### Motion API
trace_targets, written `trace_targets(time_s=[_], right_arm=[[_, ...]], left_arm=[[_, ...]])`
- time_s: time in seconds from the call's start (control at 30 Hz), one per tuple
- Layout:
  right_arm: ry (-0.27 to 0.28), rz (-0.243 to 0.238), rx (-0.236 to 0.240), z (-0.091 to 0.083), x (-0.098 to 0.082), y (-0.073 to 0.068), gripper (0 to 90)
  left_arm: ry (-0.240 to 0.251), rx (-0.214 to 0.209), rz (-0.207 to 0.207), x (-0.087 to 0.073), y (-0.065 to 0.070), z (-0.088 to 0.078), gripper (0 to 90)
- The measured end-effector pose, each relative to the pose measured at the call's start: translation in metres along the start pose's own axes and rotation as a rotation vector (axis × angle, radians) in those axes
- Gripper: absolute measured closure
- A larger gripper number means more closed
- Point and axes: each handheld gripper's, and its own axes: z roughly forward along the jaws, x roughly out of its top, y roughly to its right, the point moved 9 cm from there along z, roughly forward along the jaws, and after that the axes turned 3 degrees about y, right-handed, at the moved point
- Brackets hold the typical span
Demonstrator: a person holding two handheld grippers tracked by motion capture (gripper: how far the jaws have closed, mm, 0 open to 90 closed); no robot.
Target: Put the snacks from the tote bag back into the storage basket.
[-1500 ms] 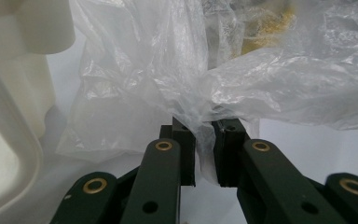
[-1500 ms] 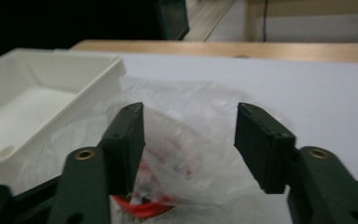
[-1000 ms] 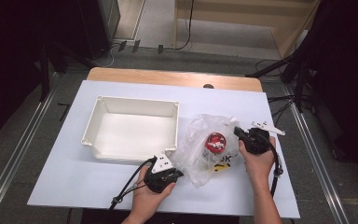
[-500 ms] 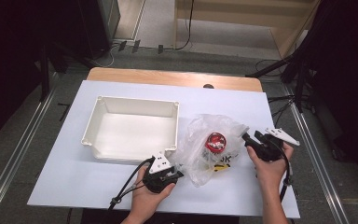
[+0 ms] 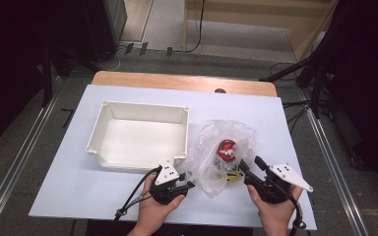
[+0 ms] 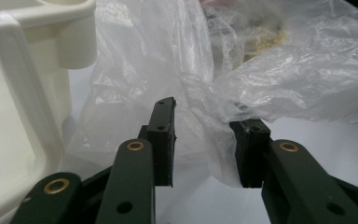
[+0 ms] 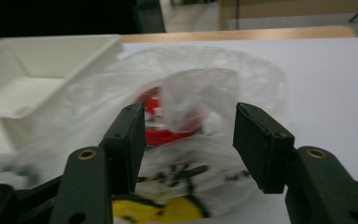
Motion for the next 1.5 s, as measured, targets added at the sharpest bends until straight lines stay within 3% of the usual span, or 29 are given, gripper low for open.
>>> trace_targets(time_s=[0.03,0.07,0.1,0.13,0.17,0.23,0.33,0.37,0.47,0.57,0.67,0.7,0.73,0.77,0.9,1.0,1.1,1.13,1.17,1.23,1.3,1.37,1.4,1.43,1.5], right_arm=[[0.001,0.012,0.041,-0.001,-0.002,-0.009,46.5],[-0.014,-0.018,0.116,0.000,-0.009,-0.028,47.9],[-0.014,-0.018,0.116,0.000,-0.009,-0.028,47.9],[-0.032,-0.037,0.143,0.003,-0.014,-0.037,47.9],[-0.060,-0.049,0.158,0.012,-0.023,-0.047,47.2],[-0.089,-0.053,0.134,0.023,-0.034,-0.050,46.3],[-0.124,-0.068,0.139,0.030,-0.046,-0.056,51.5],[-0.157,-0.112,0.118,0.034,-0.056,-0.057,70.9],[-0.207,-0.089,0.175,0.036,-0.068,-0.058,89.8],[-0.262,-0.134,0.228,0.038,-0.080,-0.064,90.0],[-0.336,-0.154,0.261,0.042,-0.091,-0.068,90.0],[-0.339,-0.149,0.264,0.042,-0.091,-0.068,90.0],[-0.331,-0.138,0.271,0.041,-0.090,-0.068,86.6],[-0.322,-0.125,0.273,0.041,-0.088,-0.067,79.7],[-0.250,-0.106,0.286,0.027,-0.074,-0.062,65.0],[-0.182,-0.095,0.257,0.015,-0.056,-0.049,61.3],[-0.117,-0.096,0.198,0.007,-0.037,-0.032,58.3],[-0.117,-0.096,0.198,0.007,-0.037,-0.032,58.3],[-0.048,-0.073,0.152,0.006,-0.018,-0.021,50.6],[-0.006,-0.061,0.116,0.008,0.001,-0.014,41.9],[-0.007,-0.071,0.100,0.017,0.012,-0.011,35.6],[-0.022,-0.077,0.095,0.024,0.014,-0.009,34.7],[-0.066,-0.081,0.104,0.040,0.012,-0.009,33.5],[-0.083,-0.093,0.102,0.047,0.010,-0.009,36.4],[-0.102,-0.108,0.083,0.061,0.007,-0.007,56.0]], left_arm=[[0.008,-0.006,-0.002,0.001,0.000,-0.001,64.3],[0.022,-0.021,-0.007,0.002,0.000,-0.002,61.7],[0.022,-0.021,-0.007,0.002,0.000,-0.002,60.1],[0.026,-0.028,-0.006,0.002,0.001,-0.003,60.1],[0.037,-0.040,-0.008,0.003,0.001,-0.004,54.7],[0.053,-0.011,-0.010,0.005,0.001,-0.007,43.5],[0.077,-0.033,-0.010,0.008,0.002,-0.010,33.6],[0.099,-0.051,-0.015,0.011,0.003,-0.013,30.9],[0.122,-0.057,-0.019,0.014,0.004,-0.015,25.2],[0.157,-0.071,-0.035,0.022,0.009,-0.017,23.1],[0.150,-0.077,-0.035,0.028,0.017,-0.010,22.8],[0.133,-0.062,-0.027,0.029,0.018,-0.005,23.1],[0.133,-0.062,-0.027,0.029,0.018,-0.005,25.3],[0.079,-0.006,-0.026,0.027,0.015,0.007,28.9],[-0.026,0.087,-0.031,0.015,0.003,0.025,50.0],[-0.060,0.094,-0.042,0.009,-0.002,0.029,58.3],[-0.052,0.097,-0.034,0.009,-0.002,0.029,62.0],[-0.052,0.097,-0.034,0.009,-0.002,0.029,62.7],[-0.053,0.101,-0.028,0.008,0.000,0.030,63.5],[-0.053,0.107,-0.019,0.008,0.000,0.030,64.2],[-0.053,0.106,-0.019,0.008,0.000,0.030,64.4],[-0.051,0.098,-0.029,0.008,0.000,0.030,64.5],[-0.051,0.093,-0.032,0.007,0.000,0.030,64.8],[-0.053,0.090,-0.023,0.007,0.000,0.030,64.9],[-0.052,0.094,-0.019,0.007,0.001,0.030,65.4]])
